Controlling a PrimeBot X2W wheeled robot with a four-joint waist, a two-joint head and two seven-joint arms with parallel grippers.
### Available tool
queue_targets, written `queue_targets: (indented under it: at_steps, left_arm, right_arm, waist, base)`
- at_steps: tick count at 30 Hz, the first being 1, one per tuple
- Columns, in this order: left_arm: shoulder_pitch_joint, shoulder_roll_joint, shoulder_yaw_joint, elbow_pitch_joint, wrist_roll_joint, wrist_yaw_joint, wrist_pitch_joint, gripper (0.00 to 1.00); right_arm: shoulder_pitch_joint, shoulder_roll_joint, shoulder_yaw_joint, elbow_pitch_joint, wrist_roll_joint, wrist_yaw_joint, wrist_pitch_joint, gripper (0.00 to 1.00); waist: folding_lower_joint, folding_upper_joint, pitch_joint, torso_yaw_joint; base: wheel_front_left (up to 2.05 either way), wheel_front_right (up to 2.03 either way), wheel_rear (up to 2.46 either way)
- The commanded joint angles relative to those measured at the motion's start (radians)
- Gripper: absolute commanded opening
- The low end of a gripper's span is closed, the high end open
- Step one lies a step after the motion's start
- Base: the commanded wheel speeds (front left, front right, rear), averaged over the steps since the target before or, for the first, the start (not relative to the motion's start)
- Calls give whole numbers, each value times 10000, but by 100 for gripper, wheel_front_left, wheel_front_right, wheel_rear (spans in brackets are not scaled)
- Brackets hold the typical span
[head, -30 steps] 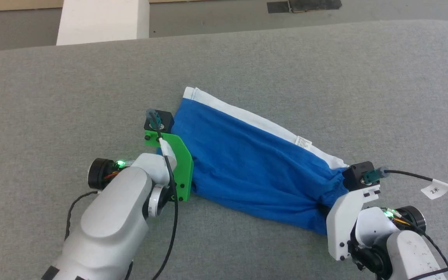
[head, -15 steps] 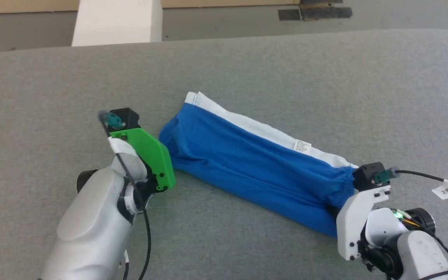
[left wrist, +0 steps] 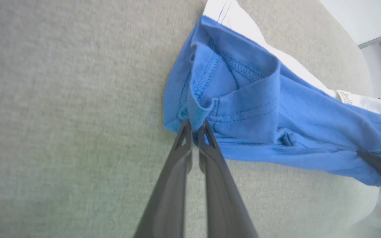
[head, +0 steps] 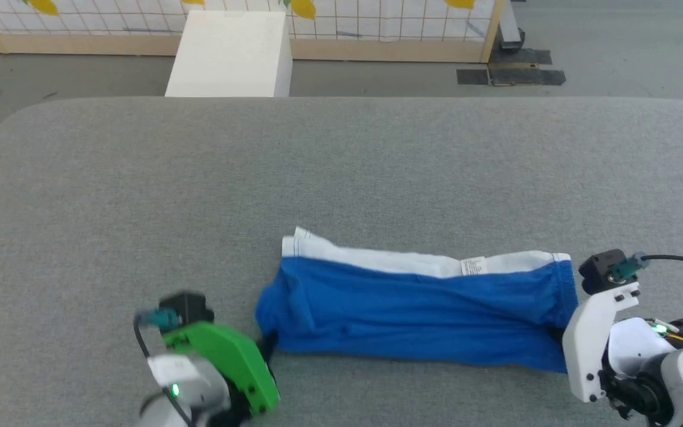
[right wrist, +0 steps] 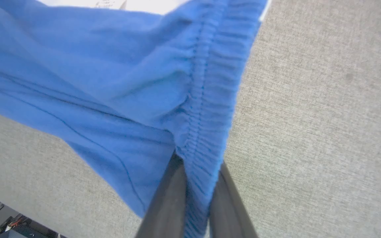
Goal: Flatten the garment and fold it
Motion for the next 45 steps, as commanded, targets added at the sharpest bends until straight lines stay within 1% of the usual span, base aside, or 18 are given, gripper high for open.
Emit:
queue_targets:
  at_steps: [1,5,6,7,8,9,13,17,20,21,24,27,30,37,42,43,44,45]
  left_arm:
    - [422,93,104,-115,-7,204,-77,0]
    - [1155,-15,-163,-329,-120,345,119,0]
    - [1237,-69,-205,-360,-186,335,165,40]
    - [1277,-99,-230,-386,-231,320,197,63]
    - [1300,-103,-263,-420,-261,296,244,100]
    - [1295,-103,-249,-461,-278,295,244,100]
    - [1124,117,13,-813,-216,308,94,100]
    - [629,686,563,-1342,311,276,-621,100]
    - [65,1282,878,-1559,1331,53,-1900,100]
    - [-94,1344,985,-1626,1595,-12,-2416,100]
    - [-429,1678,930,-1568,2611,-538,-4143,100]
    - [-511,1682,862,-1341,3309,-822,-5771,100]
    - [-521,1506,753,-982,3783,-969,-6579,100]
    - [-703,819,952,-608,4341,-1337,-6816,100]
    - [-695,446,1254,-441,4682,-1701,-6821,100]
    - [-691,379,1326,-421,4760,-1778,-6821,100]
    - [-676,328,1393,-406,4815,-1836,-6821,100]
    - [-652,276,1478,-384,4883,-1908,-6821,100]
  right_arm:
    - [76,-317,-114,62,62,-25,96,0]
    - [357,-402,-109,188,269,-25,131,0]
    - [426,-391,-120,241,298,-25,116,0]
    - [473,-357,-145,274,336,-25,77,3]
    - [533,-319,-181,324,345,-25,26,41]
    - [587,-289,-199,372,336,-25,15,100]
    - [749,-6,-436,262,561,-25,-229,100]
    - [800,280,-996,-324,772,-25,-414,100]
    - [767,460,-1482,-870,651,-25,-369,100]
    - [731,490,-1619,-1003,540,-25,-302,100]
    - [463,777,-2067,-1232,147,-25,-47,100]
    - [108,999,-2116,-1098,-253,-25,326,100]
    - [-280,1153,-1769,-714,-521,-25,603,100]
    - [-774,1088,-1068,605,-934,-25,797,100]
    - [-848,924,-634,1367,-710,-25,860,100]
    - [-860,869,-587,1511,-654,-25,903,85]
    - [-880,823,-535,1584,-593,-25,907,32]
    - [-915,774,-527,1644,-495,-25,853,0]
  waist:
    - [0,0,-79,100]
    - [0,0,-169,189]
    - [0,0,-207,209]
    - [0,0,-246,223]
    - [0,0,-295,233]
    - [0,0,-343,238]
    - [0,0,-548,189]
    - [0,0,-661,94]
    - [0,0,-670,-15]
    - [0,0,-650,-48]
    - [0,0,-495,-193]
    - [0,0,-248,-302]
    - [0,0,56,-336]
    - [0,0,705,-116]
    - [0,0,840,-11]
    - [0,0,841,-9]
    - [0,0,837,-13]
    - [0,0,825,-24]
  base:
    - [0,0,0]
    - [0,0,0]
    - [0,0,0]
    - [0,0,0]
    - [0,0,0]
    - [0,0,0]
    - [0,0,0]
    - [0,0,0]
    - [0,0,0]
    - [0,0,0]
    - [0,0,0]
    - [0,0,0]
    - [0,0,0]
    - [0,0,0]
    - [0,0,0]
    - [0,0,0]
    - [0,0,0]
    - [0,0,0]
